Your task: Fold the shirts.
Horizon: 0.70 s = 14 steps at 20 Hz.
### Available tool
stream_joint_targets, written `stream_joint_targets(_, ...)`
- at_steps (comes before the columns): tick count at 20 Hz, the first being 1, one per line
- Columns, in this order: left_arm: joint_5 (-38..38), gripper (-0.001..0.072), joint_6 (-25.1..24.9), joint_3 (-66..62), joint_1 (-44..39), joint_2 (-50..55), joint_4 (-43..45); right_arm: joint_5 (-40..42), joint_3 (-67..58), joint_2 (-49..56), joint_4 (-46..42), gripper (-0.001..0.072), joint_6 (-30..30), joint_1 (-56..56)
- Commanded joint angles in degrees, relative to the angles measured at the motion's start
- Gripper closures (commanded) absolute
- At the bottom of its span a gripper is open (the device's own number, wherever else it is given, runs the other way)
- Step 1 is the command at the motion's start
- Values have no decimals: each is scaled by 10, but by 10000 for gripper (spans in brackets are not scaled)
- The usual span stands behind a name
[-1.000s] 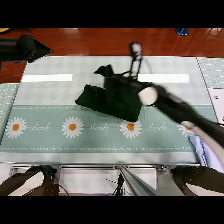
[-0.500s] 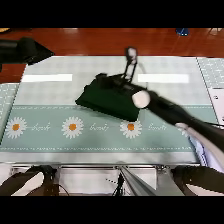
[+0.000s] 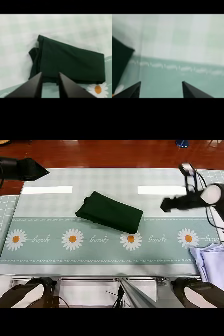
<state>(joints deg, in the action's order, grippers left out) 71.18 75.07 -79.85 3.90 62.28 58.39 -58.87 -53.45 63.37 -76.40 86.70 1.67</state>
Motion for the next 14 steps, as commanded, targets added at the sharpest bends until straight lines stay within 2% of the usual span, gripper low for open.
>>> stream_joint_targets(1, 1, 377, 0, 0, 0, 0, 26, 30, 115, -7, 207, 112, -31, -83)
stream_joint_targets(4, 3, 377, 0, 0, 0, 0, 38, 112, 180, 24, 335, 112, -66, -44)
stream_joint_targets(8, 34, 377, 1, 0, 0, 11, 38, 190, 184, 99, 519, 112, -162, 49)
stream_joint_targets(11, 45, 379, 1, 1, 0, 17, 38, 273, 184, 136, 605, 123, -178, 108)
stream_joint_targets(12, 45, 379, 1, 1, 0, 17, 38, 288, 184, 144, 618, 168, -178, 120)
stream_joint_targets(14, 45, 379, 0, 1, 0, 17, 38, 306, 184, 148, 624, 355, -179, 132)
